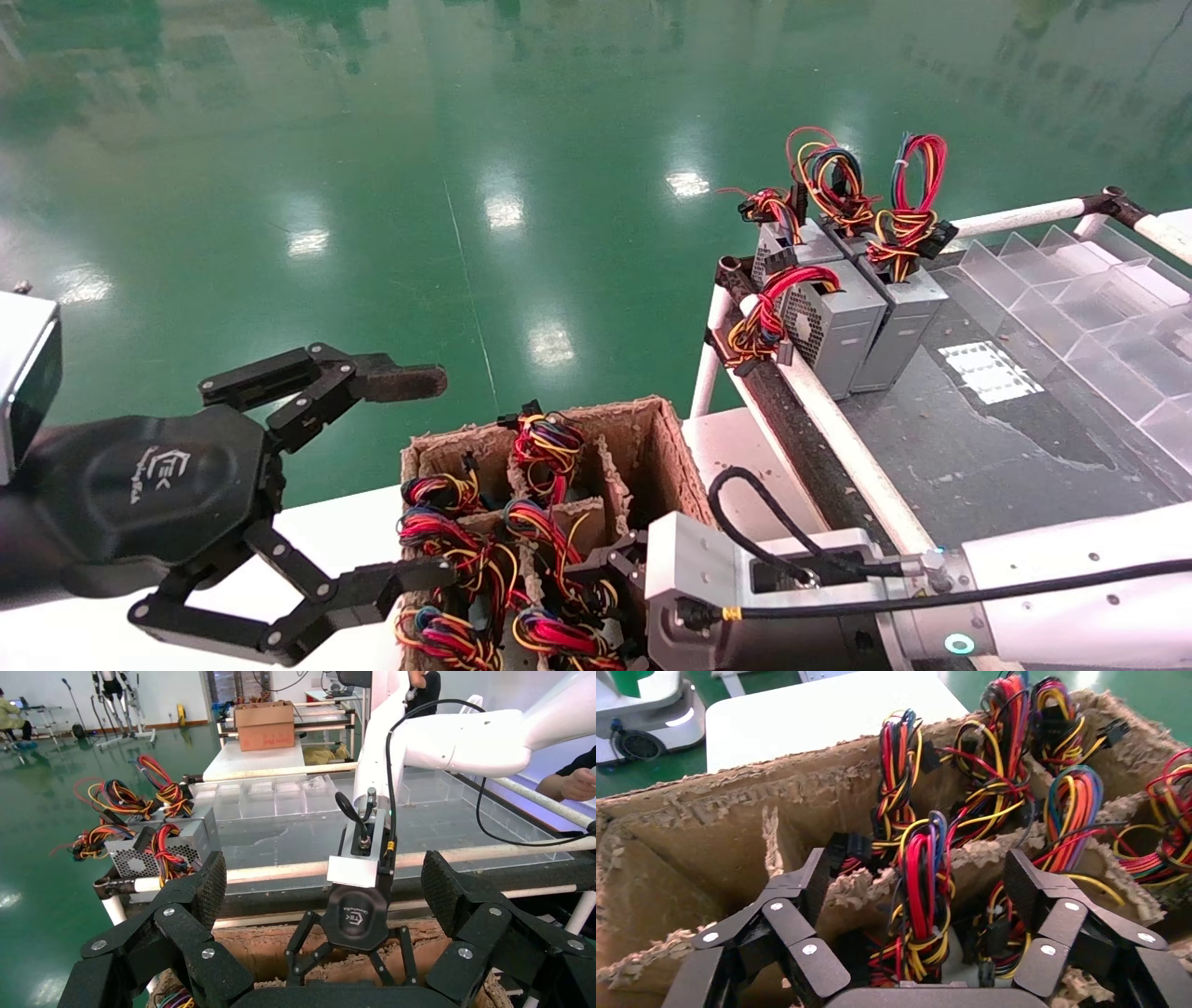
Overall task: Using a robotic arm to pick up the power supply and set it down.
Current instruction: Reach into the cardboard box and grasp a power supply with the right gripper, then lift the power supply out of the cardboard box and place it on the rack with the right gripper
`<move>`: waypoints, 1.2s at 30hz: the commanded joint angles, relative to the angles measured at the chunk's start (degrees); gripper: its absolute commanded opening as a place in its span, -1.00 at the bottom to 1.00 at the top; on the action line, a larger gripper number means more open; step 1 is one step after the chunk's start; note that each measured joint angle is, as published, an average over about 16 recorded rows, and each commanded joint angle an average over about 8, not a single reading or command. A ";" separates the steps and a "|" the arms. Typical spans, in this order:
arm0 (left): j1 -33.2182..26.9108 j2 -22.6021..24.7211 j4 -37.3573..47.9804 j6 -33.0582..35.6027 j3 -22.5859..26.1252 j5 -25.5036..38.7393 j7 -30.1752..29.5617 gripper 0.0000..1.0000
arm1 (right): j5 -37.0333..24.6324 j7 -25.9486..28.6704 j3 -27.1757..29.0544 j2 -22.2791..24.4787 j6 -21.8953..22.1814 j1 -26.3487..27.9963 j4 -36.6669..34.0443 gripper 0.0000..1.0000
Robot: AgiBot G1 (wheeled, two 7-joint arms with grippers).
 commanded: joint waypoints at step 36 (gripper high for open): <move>0.00 0.00 0.00 0.00 0.01 -0.01 0.00 1.00 | 3.23 -4.25 2.82 1.28 2.11 -2.93 -1.18 -1.00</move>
